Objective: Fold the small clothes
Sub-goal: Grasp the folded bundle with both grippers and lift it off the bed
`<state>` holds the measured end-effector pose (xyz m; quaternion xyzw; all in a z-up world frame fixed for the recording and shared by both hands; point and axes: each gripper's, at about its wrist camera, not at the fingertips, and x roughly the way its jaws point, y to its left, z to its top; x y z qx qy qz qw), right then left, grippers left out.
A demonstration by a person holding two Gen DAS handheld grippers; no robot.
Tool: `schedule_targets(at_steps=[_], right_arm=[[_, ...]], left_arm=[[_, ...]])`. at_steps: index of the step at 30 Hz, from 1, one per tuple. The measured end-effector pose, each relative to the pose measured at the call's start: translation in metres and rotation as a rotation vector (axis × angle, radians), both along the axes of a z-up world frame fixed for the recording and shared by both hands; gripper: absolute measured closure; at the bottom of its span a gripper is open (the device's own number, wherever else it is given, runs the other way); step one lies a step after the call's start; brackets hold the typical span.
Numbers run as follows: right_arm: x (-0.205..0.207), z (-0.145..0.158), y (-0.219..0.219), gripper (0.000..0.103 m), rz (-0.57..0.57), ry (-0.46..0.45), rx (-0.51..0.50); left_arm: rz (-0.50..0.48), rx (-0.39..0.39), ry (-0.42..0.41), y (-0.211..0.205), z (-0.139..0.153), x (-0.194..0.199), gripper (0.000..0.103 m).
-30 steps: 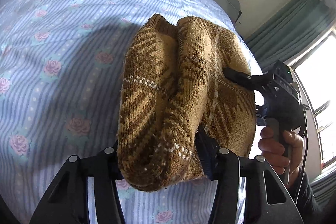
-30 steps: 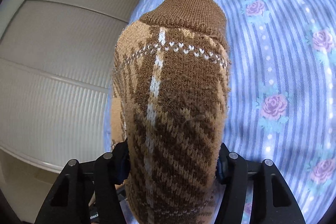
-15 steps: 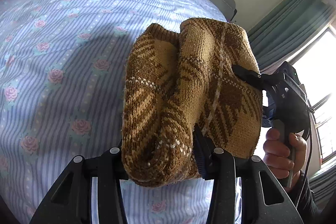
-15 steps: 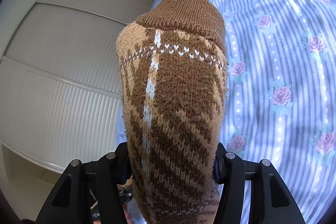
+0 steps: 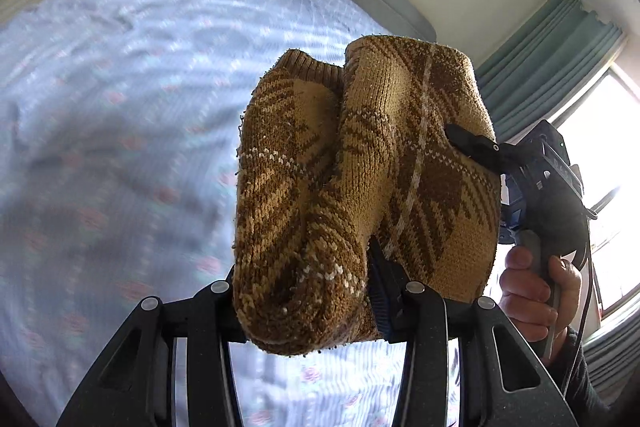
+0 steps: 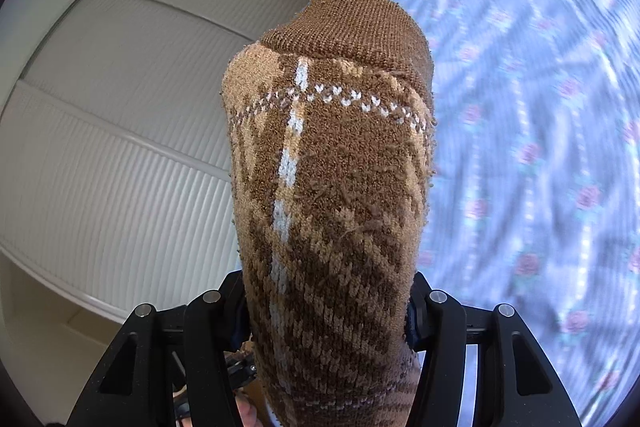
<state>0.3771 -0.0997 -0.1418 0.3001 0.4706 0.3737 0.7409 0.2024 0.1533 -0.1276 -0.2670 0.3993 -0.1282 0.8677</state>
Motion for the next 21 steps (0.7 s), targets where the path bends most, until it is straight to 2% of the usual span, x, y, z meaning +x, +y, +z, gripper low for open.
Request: schedule_targets(at_steps=[5, 11, 16, 21], right_arm=[[0.002, 0.012, 0.052, 0.046, 0.042, -0.023, 0.022], [0.016, 0.009, 0.148, 0.046, 0.100, -0.029, 0.072], [0.031, -0.018, 0.239, 0.046, 0.132, 0.003, 0.131], [0.047, -0.051, 0.325, 0.046, 0.145, 0.042, 0.164]], left_arm=[[0.057, 0.018, -0.023, 0.063, 0.024, -0.012, 0.060], [0.133, 0.087, -0.034, 0.158, 0.041, -0.022, 0.060], [0.197, 0.149, -0.028, 0.246, 0.044, -0.021, 0.060], [0.252, 0.184, -0.004, 0.333, 0.029, -0.010, 0.060]])
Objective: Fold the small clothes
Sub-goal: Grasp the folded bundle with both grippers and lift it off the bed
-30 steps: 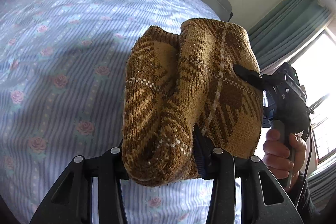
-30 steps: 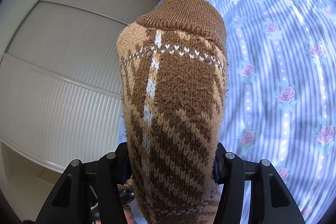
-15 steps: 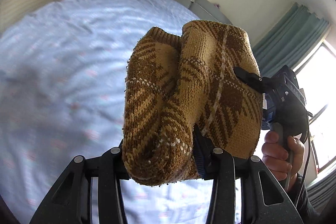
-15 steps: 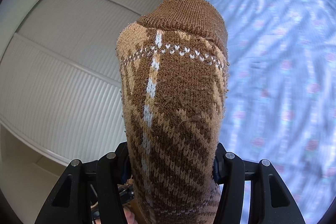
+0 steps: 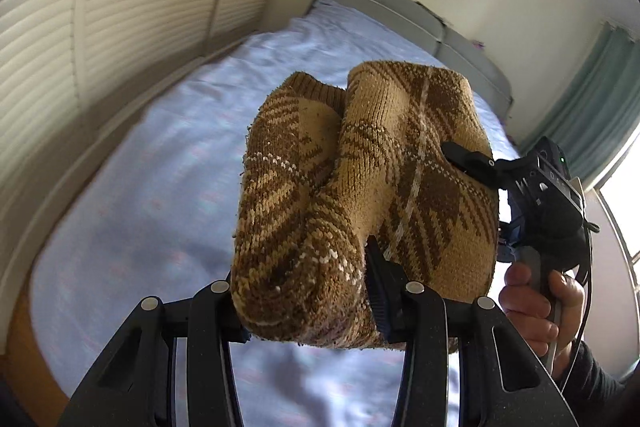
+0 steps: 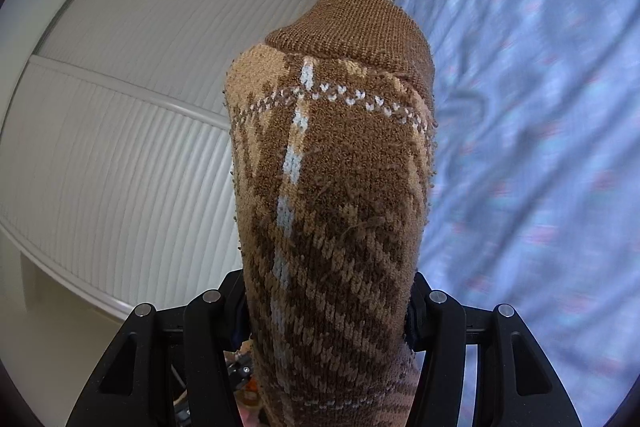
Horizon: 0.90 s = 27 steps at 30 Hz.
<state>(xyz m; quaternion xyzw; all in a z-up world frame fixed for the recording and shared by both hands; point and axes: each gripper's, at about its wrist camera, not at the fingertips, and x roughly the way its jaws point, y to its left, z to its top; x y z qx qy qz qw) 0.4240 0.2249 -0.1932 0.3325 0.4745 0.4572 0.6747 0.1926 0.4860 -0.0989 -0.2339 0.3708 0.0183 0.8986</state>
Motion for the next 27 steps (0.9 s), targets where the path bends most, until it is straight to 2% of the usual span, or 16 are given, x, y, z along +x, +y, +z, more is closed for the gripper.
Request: schedule_targets(at_steps=[4, 9, 13, 16, 20, 23, 24, 25, 27], right_arm=[[0.019, -0.032, 0.047, 0.046, 0.009, 0.040, 0.009], [0.043, -0.066, 0.076, 0.046, 0.015, 0.080, -0.019], [0.047, -0.091, 0.100, 0.046, 0.006, 0.079, -0.095], [0.046, -0.108, 0.107, 0.046, -0.004, 0.072, -0.109], [0.048, -0.108, 0.102, 0.047, -0.021, 0.063, -0.111], [0.031, -0.108, 0.109, 0.046, 0.001, 0.051, -0.137], [0.022, -0.110, 0.112, 0.045, 0.012, 0.052, -0.150], [0.024, -0.098, 0.109, 0.045, 0.016, 0.052, -0.161], [0.027, -0.093, 0.112, 0.038, 0.014, 0.048, -0.183]], left_arm=[[0.026, 0.021, 0.000, 0.047, -0.017, 0.015, 0.060], [0.048, -0.004, 0.024, 0.077, -0.053, 0.031, 0.060], [0.056, -0.054, 0.050, 0.087, -0.088, 0.041, 0.060], [0.062, -0.041, 0.015, 0.087, -0.092, 0.049, 0.060], [0.062, -0.067, -0.016, 0.090, -0.089, 0.059, 0.060], [0.073, -0.055, -0.005, 0.086, -0.095, 0.055, 0.060], [0.075, -0.056, 0.000, 0.085, -0.097, 0.051, 0.058], [0.081, -0.063, 0.002, 0.085, -0.101, 0.048, 0.053], [0.102, -0.065, 0.011, 0.085, -0.105, 0.043, 0.041]])
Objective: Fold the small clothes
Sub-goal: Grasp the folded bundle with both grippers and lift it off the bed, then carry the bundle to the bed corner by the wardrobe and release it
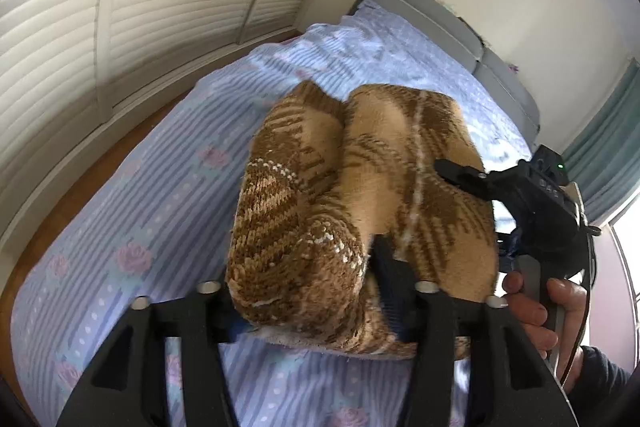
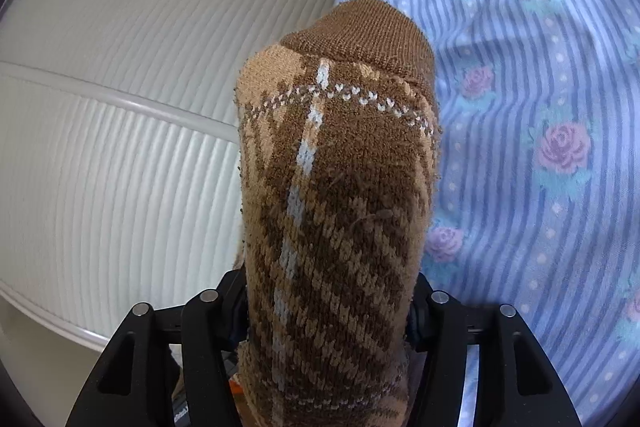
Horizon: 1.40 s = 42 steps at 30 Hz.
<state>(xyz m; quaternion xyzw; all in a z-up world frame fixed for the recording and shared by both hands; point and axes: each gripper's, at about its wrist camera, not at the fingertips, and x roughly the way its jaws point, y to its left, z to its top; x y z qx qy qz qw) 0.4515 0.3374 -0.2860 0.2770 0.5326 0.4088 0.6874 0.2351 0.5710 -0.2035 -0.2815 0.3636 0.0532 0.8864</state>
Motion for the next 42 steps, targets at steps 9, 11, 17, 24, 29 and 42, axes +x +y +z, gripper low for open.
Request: schedule_targets(at_steps=[9, 11, 17, 24, 29, 42], right_arm=[[-0.034, 0.034, -0.033, 0.012, -0.045, -0.152, -0.209], [-0.049, 0.043, -0.043, 0.012, -0.050, -0.201, -0.249], [-0.072, 0.097, -0.050, 0.012, -0.053, -0.419, -0.371], [-0.129, 0.177, -0.089, 0.012, -0.111, -0.676, -0.495], [-0.183, 0.221, -0.154, 0.012, -0.180, -0.773, -0.546], [-0.310, 0.257, -0.387, 0.012, -0.488, -0.738, -0.704]], left_arm=[[0.086, 0.049, 0.050, 0.004, -0.006, -0.016, 0.006], [0.104, 0.035, 0.062, 0.007, -0.007, -0.020, 0.006], [0.154, 0.175, 0.051, -0.019, 0.037, -0.050, 0.009], [0.152, 0.317, 0.000, -0.099, 0.110, -0.102, 0.008], [0.103, 0.386, -0.052, -0.182, 0.151, -0.133, 0.008], [-0.159, 0.433, -0.121, -0.410, 0.186, -0.170, 0.008]])
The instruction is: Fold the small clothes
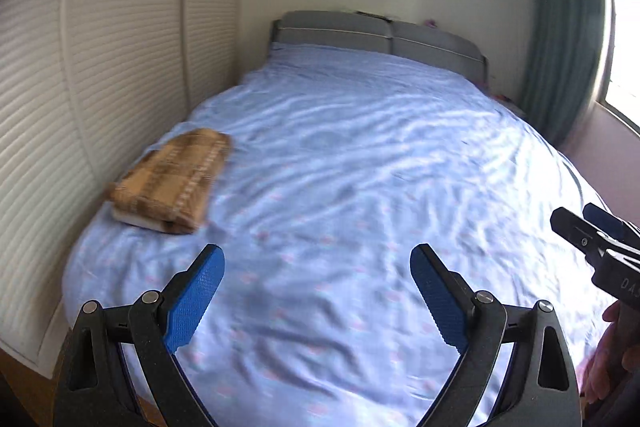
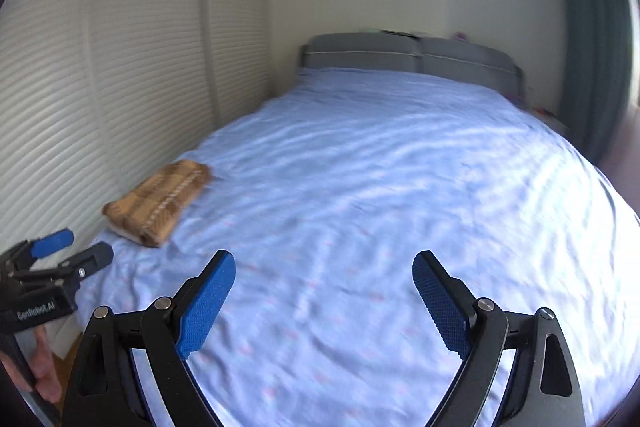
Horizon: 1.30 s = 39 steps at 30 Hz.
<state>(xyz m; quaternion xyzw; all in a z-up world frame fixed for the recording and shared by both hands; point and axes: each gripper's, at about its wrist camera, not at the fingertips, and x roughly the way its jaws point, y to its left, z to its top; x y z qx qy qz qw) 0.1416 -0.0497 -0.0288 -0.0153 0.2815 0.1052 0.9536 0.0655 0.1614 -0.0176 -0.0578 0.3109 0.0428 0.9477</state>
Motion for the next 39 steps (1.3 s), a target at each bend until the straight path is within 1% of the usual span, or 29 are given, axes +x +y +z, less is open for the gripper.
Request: schedule_targets(at_steps=[3, 4, 6, 11, 16, 23, 28, 39], right_arm=[[-0.019, 0.005, -0.041, 0.012, -0.068, 0.000, -0.004], [-0.024, 0.008, -0.053, 0.012, -0.084, -0.002, 0.001], [-0.034, 0.010, -0.075, 0.012, -0.120, -0.010, 0.004], [-0.054, 0.009, -0.112, 0.012, -0.181, -0.026, -0.002], [-0.071, 0.002, -0.133, 0.012, -0.220, -0.024, -0.014], [-0.089, -0.007, -0.147, 0.011, -0.254, -0.021, 0.014], [-0.093, -0.010, -0.151, 0.011, -0.258, -0.014, 0.034], [-0.097, -0.007, -0.156, 0.011, -0.268, -0.031, 0.028]], left_arm=[[-0.043, 0.018, 0.013, -0.041, 0.002, -0.007, 0.007], [-0.053, 0.024, 0.016, -0.053, 0.002, -0.010, 0.003], [-0.073, 0.038, 0.017, -0.074, 0.004, -0.016, 0.001], [-0.104, 0.062, 0.012, -0.107, 0.007, -0.026, 0.000], [-0.108, 0.070, 0.000, -0.121, 0.007, -0.033, 0.000], [-0.112, 0.092, -0.006, -0.130, 0.002, -0.046, 0.000], [-0.104, 0.104, -0.011, -0.129, 0.001, -0.050, 0.000], [-0.107, 0.100, -0.008, -0.130, 0.001, -0.051, 0.000]])
